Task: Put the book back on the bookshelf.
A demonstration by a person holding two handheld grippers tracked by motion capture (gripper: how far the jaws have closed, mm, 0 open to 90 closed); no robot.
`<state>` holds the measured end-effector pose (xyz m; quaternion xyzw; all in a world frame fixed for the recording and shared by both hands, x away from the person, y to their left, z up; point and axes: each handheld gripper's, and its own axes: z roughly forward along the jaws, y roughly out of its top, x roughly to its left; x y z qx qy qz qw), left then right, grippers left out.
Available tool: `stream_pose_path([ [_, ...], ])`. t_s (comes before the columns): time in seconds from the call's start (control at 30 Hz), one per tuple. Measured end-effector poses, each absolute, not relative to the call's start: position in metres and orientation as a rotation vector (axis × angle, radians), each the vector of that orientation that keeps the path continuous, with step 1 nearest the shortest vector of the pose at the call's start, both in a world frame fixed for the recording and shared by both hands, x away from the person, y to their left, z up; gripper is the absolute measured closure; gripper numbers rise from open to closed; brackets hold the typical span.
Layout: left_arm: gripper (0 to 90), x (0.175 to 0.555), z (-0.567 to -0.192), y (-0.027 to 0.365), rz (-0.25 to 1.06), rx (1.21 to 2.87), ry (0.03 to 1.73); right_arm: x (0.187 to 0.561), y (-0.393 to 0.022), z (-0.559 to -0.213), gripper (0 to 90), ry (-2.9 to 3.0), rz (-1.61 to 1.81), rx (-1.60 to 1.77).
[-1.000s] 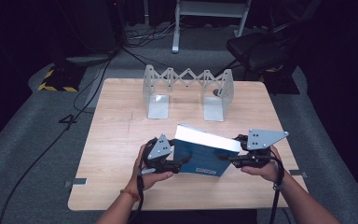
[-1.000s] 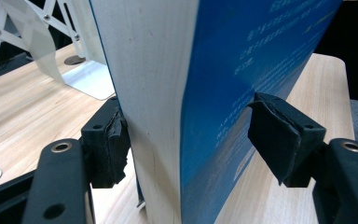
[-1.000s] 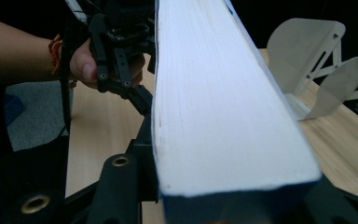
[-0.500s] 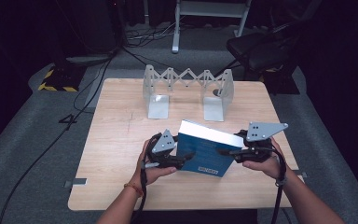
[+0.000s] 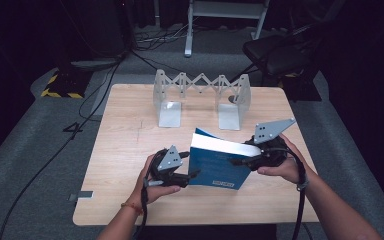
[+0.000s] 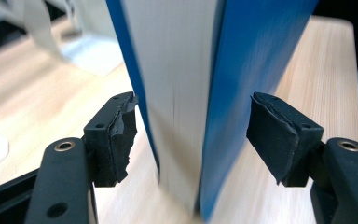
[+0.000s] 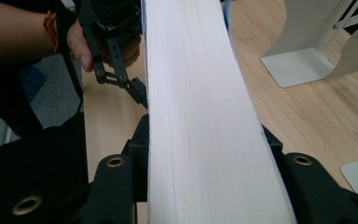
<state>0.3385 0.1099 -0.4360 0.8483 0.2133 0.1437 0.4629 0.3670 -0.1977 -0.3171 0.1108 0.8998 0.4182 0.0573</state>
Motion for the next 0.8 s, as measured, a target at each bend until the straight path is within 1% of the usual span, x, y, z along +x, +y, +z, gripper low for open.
stream_pose_path([
  [0.1,31.1,0.331,-0.448,0.127,0.352,2.137,0.574,0.369,-0.194,-0.313,55.3,2.764,1.207,0.348],
  [0.27,25.4,0.325,-0.465,0.161,0.332,2.192,0.697,0.374,-0.188,-0.311,54.9,2.82,1.174,0.354],
  [0.43,25.2,0.323,-0.484,0.187,0.328,2.219,0.804,0.376,-0.178,-0.311,56.7,2.842,1.112,0.357],
  [0.53,25.1,0.324,-0.492,0.193,0.307,2.201,0.847,0.377,-0.177,-0.309,58.3,2.841,1.096,0.368],
  [0.67,24.7,0.325,-0.496,0.192,0.322,2.182,0.92,0.375,-0.177,-0.309,60.1,2.809,1.084,0.372],
  [0.77,21.8,0.325,-0.497,0.19,0.324,2.185,0.917,0.374,-0.178,-0.309,60.6,2.792,1.08,0.38],
  [0.8,21.4,0.325,-0.498,0.188,0.345,2.19,0.931,0.374,-0.178,-0.309,60.7,2.789,1.078,0.383],
])
